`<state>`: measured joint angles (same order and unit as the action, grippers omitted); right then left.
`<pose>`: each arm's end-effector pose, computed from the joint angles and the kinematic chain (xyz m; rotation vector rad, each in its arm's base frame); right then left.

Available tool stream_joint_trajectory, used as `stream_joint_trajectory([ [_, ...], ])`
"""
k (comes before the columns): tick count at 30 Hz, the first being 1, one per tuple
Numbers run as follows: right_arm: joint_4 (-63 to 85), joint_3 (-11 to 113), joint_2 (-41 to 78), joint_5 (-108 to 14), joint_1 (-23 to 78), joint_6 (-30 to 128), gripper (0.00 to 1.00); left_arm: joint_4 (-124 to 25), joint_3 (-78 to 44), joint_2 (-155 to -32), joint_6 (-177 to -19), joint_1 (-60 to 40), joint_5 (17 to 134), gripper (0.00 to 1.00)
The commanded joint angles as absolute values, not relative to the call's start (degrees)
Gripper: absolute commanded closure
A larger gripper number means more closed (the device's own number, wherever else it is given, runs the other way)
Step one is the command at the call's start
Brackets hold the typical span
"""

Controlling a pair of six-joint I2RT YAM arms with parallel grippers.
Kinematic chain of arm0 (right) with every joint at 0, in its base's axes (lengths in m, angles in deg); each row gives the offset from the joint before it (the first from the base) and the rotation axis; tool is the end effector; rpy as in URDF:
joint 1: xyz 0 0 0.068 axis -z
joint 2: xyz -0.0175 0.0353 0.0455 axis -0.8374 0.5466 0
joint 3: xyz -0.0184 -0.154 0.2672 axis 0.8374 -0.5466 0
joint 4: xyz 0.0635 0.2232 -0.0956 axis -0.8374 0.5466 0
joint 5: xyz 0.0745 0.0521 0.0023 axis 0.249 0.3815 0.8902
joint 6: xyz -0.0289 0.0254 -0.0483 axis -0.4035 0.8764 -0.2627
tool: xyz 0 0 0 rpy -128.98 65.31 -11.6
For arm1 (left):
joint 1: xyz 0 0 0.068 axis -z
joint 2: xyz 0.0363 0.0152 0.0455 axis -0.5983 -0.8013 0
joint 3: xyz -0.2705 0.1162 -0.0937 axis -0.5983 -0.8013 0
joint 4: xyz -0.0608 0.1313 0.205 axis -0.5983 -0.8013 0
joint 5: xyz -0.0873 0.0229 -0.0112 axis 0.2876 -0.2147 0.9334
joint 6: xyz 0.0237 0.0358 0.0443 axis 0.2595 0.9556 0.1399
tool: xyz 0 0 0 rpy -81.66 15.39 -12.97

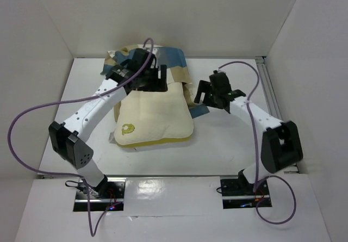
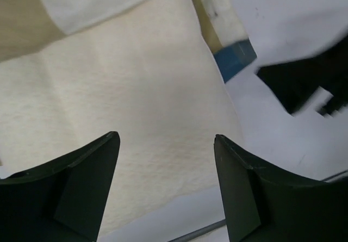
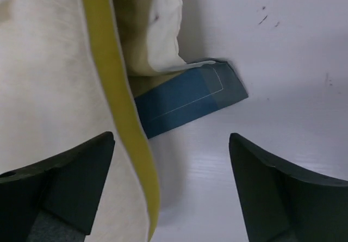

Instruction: Put the pillow into the pillowcase

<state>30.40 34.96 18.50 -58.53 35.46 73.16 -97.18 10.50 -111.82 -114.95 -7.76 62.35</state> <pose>0.2836 0.1080 0.3029 0.2242 2.3067 0.3962 0.3153 -0.1702 0.4220 -0.0428 2.2965 -0.4411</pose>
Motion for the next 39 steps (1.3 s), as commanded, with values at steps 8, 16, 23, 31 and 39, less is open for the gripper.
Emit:
stream_joint_trajectory([
  [8,26.5,46.2,41.3,-53.5,38.1,63.4,0.00,-96.8,12.5,-124.9,-118.1,0.1,63.1,0.12],
  [16,19.9,46.5,47.1,-47.8,39.2,61.4,0.66,-96.8,18.0,-135.1,-116.3,1.8,65.6,0.07],
  [23,14.8,41.5,44.2,-41.3,41.0,61.4,1.00,-99.3,26.3,-143.7,-116.8,2.4,61.4,0.06],
  [31,17.7,41.0,40.3,-41.2,42.4,60.6,0.55,-102.2,28.9,-148.6,-119.3,0.9,61.2,1.00],
  [39,22.8,47.5,43.6,-49.2,42.4,58.0,0.00,-98.9,23.8,-141.4,-118.8,-1.0,63.5,1.00],
])
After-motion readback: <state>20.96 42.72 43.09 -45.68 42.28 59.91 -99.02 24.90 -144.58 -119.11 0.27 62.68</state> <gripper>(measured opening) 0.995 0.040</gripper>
